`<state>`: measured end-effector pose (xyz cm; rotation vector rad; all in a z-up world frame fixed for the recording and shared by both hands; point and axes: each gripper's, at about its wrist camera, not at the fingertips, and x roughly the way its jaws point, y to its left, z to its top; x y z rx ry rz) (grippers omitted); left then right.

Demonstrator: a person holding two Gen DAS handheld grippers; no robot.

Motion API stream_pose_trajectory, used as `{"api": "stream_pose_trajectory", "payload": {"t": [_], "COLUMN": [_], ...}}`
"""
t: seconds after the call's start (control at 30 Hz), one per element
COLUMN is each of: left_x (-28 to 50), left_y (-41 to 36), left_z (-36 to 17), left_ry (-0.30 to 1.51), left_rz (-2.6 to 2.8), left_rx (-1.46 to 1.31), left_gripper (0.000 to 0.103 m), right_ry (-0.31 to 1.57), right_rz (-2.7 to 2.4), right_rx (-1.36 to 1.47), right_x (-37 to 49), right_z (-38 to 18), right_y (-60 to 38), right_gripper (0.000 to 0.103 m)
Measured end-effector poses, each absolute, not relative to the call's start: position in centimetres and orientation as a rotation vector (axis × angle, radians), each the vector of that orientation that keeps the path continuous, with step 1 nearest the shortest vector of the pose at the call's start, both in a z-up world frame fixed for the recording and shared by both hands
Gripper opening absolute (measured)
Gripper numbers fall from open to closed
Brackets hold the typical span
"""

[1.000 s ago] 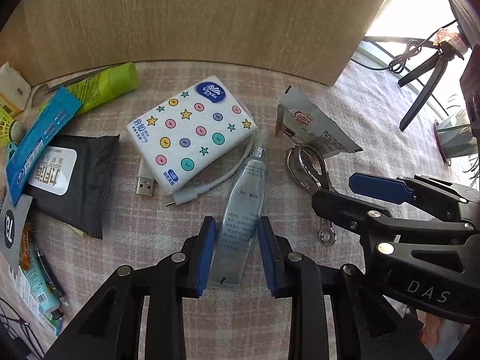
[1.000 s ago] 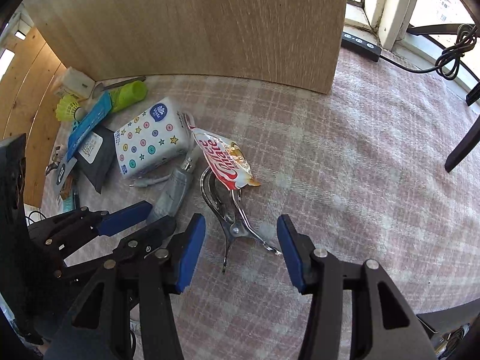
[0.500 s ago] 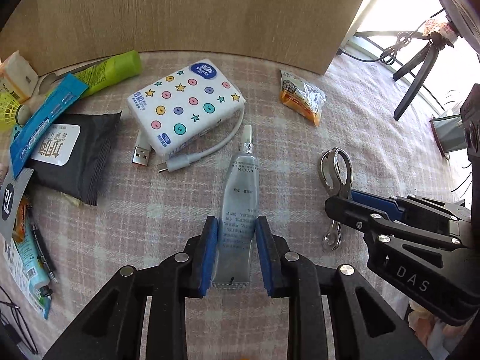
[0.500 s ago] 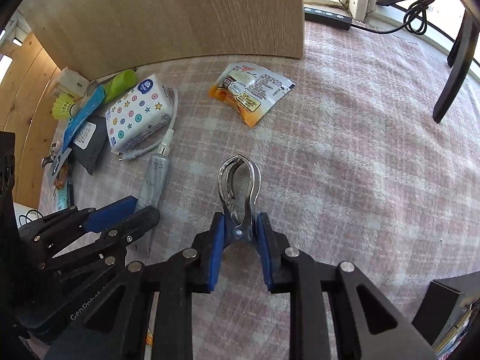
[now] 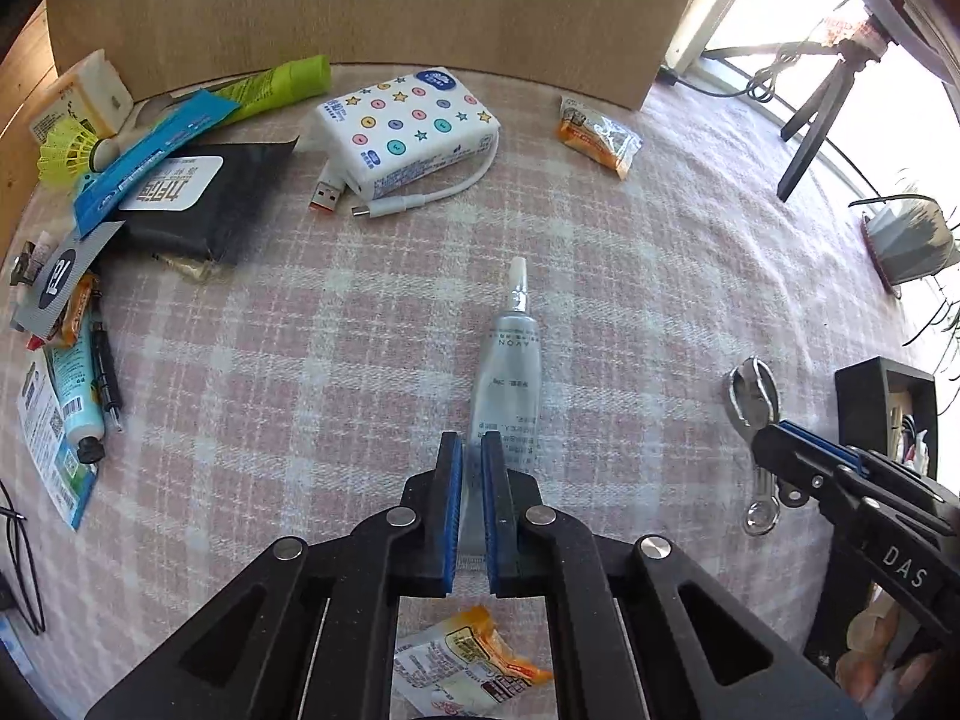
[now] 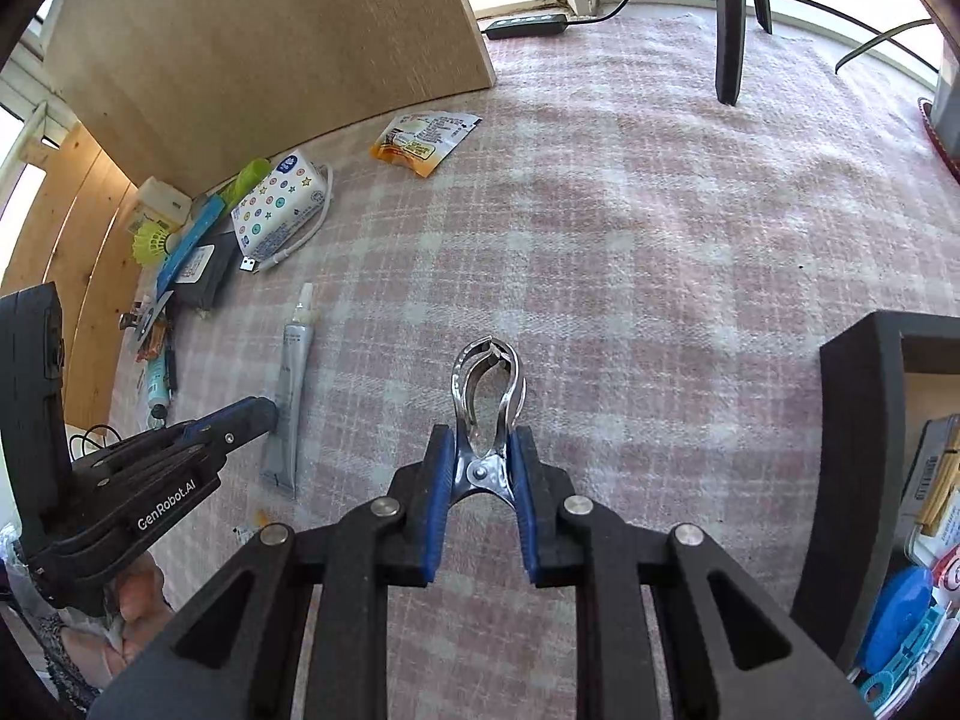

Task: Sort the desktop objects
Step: 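Carry the grey tube and metal clip to the black tray and release both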

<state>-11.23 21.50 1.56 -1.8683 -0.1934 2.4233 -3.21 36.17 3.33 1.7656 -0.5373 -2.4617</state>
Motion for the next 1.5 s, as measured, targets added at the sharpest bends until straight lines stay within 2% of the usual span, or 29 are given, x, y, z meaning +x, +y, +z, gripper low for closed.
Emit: {"api": "stream_pose_trajectory", "payload": {"t": [0.07, 0.13, 0.2, 0.23, 0.27, 0.3, 0.33, 0.37, 0.5, 0.63, 0.9, 1.17, 1.5], "left_x": [-11.6, -12.1, -12.7, -13.2, -13.7, -14.1, -14.6, -14.7, -15.1, -15.1, -12.7, -11.1, -9.1], "left_y": [21.6, 22.6, 23.6, 24.0, 24.1, 24.1, 24.1, 24.1, 24.2, 23.6, 24.7, 30.4, 41.7], "left_z": [1.6, 1.4, 1.4, 1.4, 1.2, 0.7, 0.2, 0.3, 0.1, 0.4, 3.5, 8.8, 11.4], "left_ry": [-0.236, -0.144, -0.033, -0.002, 0.003, -0.016, -0.031, -0.014, -0.002, -0.124, -0.186, -0.077, 0.067], "left_rz": [2.399, 2.413, 2.449, 2.460, 2.461, 2.444, 2.433, 2.477, 2.480, 2.415, 2.369, 2.307, 2.147], "left_rx": [-1.855, -1.840, -1.815, -1.815, -1.819, -1.836, -1.865, -1.845, -1.846, -1.863, -1.778, -1.622, -1.515], "left_gripper": [0.008, 0.012, 0.023, 0.036, 0.038, 0.035, 0.025, 0.024, 0.024, 0.023, 0.023, 0.024, 0.024], "right_ry": [-0.535, -0.527, -0.481, -0.462, -0.448, -0.434, -0.425, -0.417, -0.393, -0.368, -0.501, -0.588, -0.727], "right_rz": [-2.465, -2.453, -2.438, -2.427, -2.432, -2.433, -2.431, -2.432, -2.422, -2.448, -2.506, -2.598, -2.747], "right_rx": [1.770, 1.776, 1.797, 1.806, 1.810, 1.811, 1.810, 1.806, 1.830, 1.807, 1.711, 1.612, 1.614], "right_x": [-2.7, -2.5, -3.5, -3.7, -4.3, -4.5, -4.6, -4.8, -5.9, -6.0, -4.0, -0.5, 6.5], "right_z": [3.1, 3.1, 2.5, 2.3, 1.7, 1.7, 1.7, 1.7, 0.7, 0.9, 3.6, 8.6, 11.5], "right_y": [37.1, 36.8, 36.1, 35.9, 35.3, 35.3, 35.2, 35.2, 35.1, 35.0, 37.5, 42.1, 51.2], "right_gripper": [0.019, 0.019, 0.019, 0.019, 0.019, 0.019, 0.019, 0.019, 0.021, 0.020, 0.020, 0.020, 0.020]}}
